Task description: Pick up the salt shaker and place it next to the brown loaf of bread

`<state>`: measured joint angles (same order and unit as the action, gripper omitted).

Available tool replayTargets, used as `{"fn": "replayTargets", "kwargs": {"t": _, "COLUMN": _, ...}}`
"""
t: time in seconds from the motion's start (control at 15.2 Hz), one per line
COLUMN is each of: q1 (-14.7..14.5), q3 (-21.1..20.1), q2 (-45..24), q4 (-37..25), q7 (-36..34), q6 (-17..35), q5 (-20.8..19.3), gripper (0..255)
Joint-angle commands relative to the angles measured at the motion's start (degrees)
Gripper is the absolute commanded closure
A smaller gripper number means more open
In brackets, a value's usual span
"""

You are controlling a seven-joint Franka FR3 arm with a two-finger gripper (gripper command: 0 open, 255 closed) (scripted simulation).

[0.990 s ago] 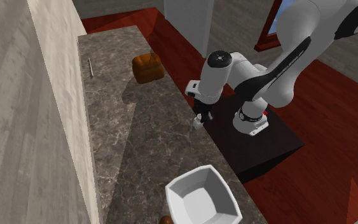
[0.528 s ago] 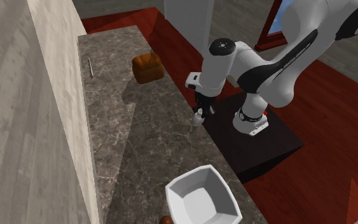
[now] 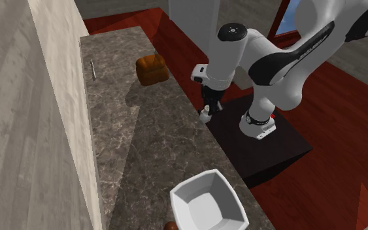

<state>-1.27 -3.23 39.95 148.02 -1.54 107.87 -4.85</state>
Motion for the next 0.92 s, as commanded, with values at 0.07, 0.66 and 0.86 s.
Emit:
{"fn": "replayTargets", "kwargs": {"t": 0.07, "q1": 0.05, "q3": 0.10, "q2": 0.25, "q4": -2.12, "q7": 0.33, "q6": -2.37, "q5": 0.00, "gripper": 255}}
{"fn": "replayTargets", "kwargs": {"t": 0.66, "q1": 0.11, "q3": 0.15, "q2": 0.28, "q4": -9.02, "q7": 1.02, "q6": -9.27, "q5": 0.09, "gripper": 255}}
{"fn": "replayTargets", "kwargs": {"t": 0.86, "q1": 1.30, "q3": 2.58, "q2": -0.18, "q4": -9.29, "q7": 3.78, "q6": -8.78, "q5": -1.50, "gripper": 255}}
